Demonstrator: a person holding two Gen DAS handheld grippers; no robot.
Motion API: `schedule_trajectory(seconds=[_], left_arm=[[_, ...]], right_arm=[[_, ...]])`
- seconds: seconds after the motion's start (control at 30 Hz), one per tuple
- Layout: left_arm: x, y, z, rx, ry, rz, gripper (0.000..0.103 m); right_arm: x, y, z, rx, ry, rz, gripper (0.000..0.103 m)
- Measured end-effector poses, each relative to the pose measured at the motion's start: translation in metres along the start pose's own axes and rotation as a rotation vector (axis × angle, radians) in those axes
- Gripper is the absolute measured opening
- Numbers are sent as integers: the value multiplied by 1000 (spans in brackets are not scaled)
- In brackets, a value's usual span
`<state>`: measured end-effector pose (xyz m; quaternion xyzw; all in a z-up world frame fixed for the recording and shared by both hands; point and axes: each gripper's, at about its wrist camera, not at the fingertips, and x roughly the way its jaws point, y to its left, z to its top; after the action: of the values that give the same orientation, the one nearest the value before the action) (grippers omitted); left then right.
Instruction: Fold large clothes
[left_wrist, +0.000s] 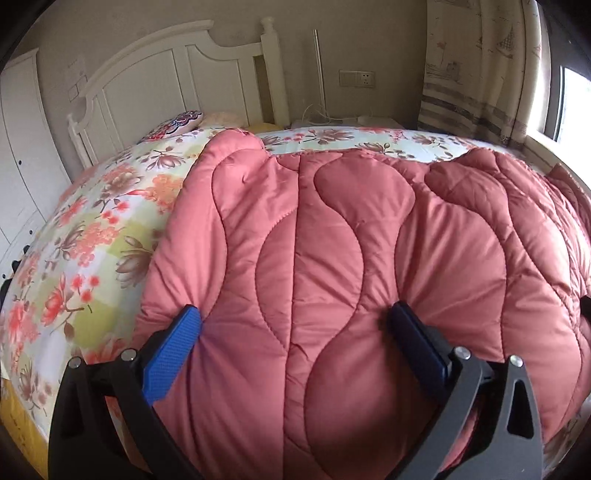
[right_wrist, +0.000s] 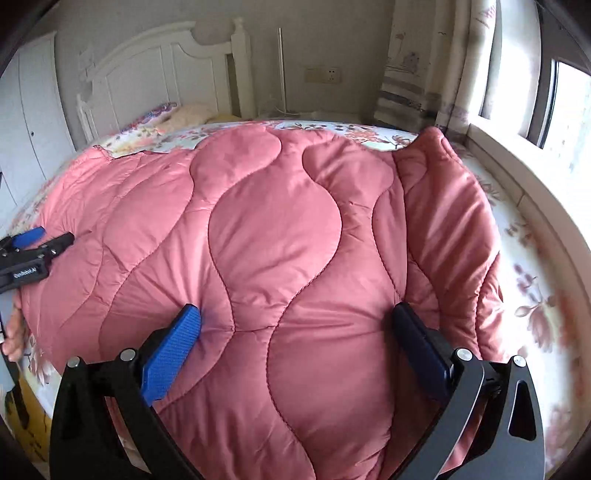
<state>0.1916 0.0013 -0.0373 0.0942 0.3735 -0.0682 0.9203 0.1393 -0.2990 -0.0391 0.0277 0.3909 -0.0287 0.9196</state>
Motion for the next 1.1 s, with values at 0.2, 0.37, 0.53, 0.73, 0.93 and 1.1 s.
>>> schedule_trajectory(seconds=[0.2,0.37,0.53,0.73,0.93,1.1], left_arm=[[-26,17,4,-50,-49,22,101],[8,45,-12,-119,-2,-22,101],[-2,52,-8,-132,3,-5,101],[-1,60,-21,-180,-17,-17,101],[12,66,-24,-207,20,-92,101],[16,69,-24,-226,31,-111,101]], right_arm=[[-34,-10,10,18,-50,-55,98],[-10,-52,-6,113,19,-105,98],[-17,-71,-15,225,13,-36,98],[-63,-35,-2,98,-170,-69,98],[-9,-19,-15,36,-26,-28,99],[-12,-21,-16,24,-8,-25,99]])
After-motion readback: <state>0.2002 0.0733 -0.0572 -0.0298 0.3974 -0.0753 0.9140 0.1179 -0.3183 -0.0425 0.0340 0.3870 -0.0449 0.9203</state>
